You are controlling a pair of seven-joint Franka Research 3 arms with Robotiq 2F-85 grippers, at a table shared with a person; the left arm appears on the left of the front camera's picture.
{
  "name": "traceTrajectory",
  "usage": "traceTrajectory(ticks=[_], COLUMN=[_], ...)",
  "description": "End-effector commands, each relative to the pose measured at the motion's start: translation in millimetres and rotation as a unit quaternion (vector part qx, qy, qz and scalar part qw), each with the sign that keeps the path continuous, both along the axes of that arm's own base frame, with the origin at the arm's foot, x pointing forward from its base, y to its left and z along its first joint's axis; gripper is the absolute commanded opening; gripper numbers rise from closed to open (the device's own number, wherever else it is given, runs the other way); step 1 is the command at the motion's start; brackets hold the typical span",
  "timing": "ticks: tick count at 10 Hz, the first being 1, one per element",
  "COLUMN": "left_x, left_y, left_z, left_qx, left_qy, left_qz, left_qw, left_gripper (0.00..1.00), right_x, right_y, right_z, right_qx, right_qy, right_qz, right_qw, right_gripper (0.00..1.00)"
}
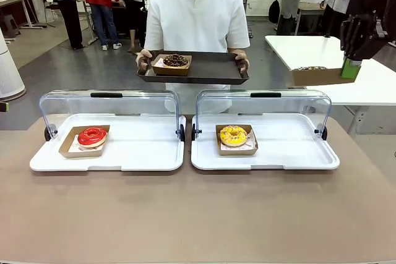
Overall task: Provide the desired donut to the person.
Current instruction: Pick up and lift the Paper togo box containing the Donut pointed at by the person, then place the picked Paper togo box onto the Handle tray extended by the person.
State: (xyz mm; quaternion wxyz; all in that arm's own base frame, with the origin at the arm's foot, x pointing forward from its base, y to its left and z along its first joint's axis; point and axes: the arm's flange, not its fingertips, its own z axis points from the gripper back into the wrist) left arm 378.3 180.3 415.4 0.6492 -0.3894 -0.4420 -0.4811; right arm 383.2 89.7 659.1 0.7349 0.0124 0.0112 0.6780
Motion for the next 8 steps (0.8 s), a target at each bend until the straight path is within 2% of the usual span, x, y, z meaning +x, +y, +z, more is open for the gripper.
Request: traceTrajectory(ticks=[1, 8], left_x=[-0.9, -0.9], left_y=[0.2, 0.2], left_z=[1.2, 1.2], left_qx=[-0.004, -0.004], left_qy=[-0.005, -0.005], left_qz=[0.001, 0.001], left_qw=[1.000, 1.000], left_gripper=[1.00, 1.00], right_x=[-5.6, -5.6], right_y=[0.3, 0.3], right_z=[-3.6, -3.6], right_qx=[0.000, 0.000], right_qy=[0.001, 0.001], right_qz=[-0.004, -0.004], right_qw=[1.000, 1.000], right_gripper=[0.00, 0.00])
